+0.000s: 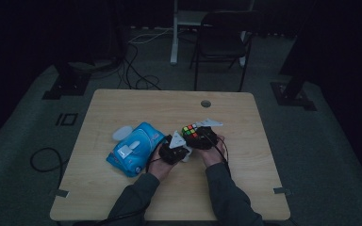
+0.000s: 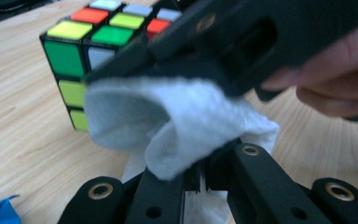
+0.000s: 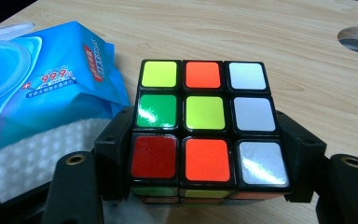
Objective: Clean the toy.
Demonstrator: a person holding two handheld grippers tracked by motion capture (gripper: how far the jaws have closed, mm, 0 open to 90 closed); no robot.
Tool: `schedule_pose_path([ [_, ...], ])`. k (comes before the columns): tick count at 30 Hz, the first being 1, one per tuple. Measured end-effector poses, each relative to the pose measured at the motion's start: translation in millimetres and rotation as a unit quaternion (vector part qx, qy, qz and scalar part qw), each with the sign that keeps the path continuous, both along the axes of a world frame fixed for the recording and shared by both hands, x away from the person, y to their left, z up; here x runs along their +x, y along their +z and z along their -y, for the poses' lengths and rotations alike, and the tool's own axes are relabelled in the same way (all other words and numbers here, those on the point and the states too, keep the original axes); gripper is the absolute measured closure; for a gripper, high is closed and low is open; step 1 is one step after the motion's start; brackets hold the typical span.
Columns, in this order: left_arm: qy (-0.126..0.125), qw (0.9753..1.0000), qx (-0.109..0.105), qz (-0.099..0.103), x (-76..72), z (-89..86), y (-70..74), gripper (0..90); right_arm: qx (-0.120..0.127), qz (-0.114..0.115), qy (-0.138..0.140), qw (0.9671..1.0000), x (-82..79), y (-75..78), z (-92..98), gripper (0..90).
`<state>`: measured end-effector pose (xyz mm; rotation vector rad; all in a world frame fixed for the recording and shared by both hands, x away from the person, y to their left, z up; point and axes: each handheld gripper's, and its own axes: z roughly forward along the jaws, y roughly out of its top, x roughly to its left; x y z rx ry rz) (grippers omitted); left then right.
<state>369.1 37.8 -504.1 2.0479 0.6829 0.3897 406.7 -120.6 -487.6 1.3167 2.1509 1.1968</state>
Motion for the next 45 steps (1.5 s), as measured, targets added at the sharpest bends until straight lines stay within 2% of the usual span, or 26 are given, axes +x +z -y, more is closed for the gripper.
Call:
schedule_pose_path([
  [10, -0.003, 0.9998, -0.016, -0.008, 6.4, 8.5, -4.5, 87.5, 0.02, -0.011, -0.014, 0.9996, 0.8, 0.6, 5.9, 33.9],
  [15, -0.007, 0.9996, -0.023, -0.014, 8.5, 11.1, -9.0, 87.4, 0.02, -0.009, -0.015, 0.9997, 0.4, 2.5, 6.0, 33.9],
  [18, -0.007, 0.9996, -0.019, -0.018, 11.0, 12.4, -12.4, 87.4, 0.031, -0.012, -0.014, 0.9994, 0.8, 3.1, 6.0, 33.9],
  [23, -0.005, 0.9996, -0.015, -0.023, 13.6, 14.5, -17.0, 87.4, 0.032, -0.009, -0.009, 0.9994, 0.0, 4.3, 3.1, 33.9],
  [27, -0.002, 0.9996, -0.019, -0.022, 13.2, 14.5, -16.0, 87.4, 0.033, -0.01, -0.008, 0.9994, -0.2, 3.9, 1.7, 33.9],
  [34, -0.003, 0.9989, -0.045, -0.017, 12.7, 12.9, -9.3, 87.1, 0.035, -0.012, -0.004, 0.9993, -0.6, 3.3, 0.4, 33.9],
  [39, -0.006, 0.9985, -0.053, -0.013, 12.9, 11.5, -8.5, 87.1, 0.038, -0.012, -0.003, 0.9992, -1.3, 4.1, -0.7, 33.9],
  [42, -0.007, 0.9983, -0.056, -0.015, 13.5, 11.5, -9.4, 87.1, 0.038, -0.012, -0.003, 0.9992, -1.6, 4.5, -0.8, 33.9],
  [45, -0.007, 0.9986, -0.05, -0.015, 14.2, 12.2, -10.9, 87.1, 0.038, -0.012, -0.004, 0.9992, -1.5, 4.3, -0.9, 33.9],
])
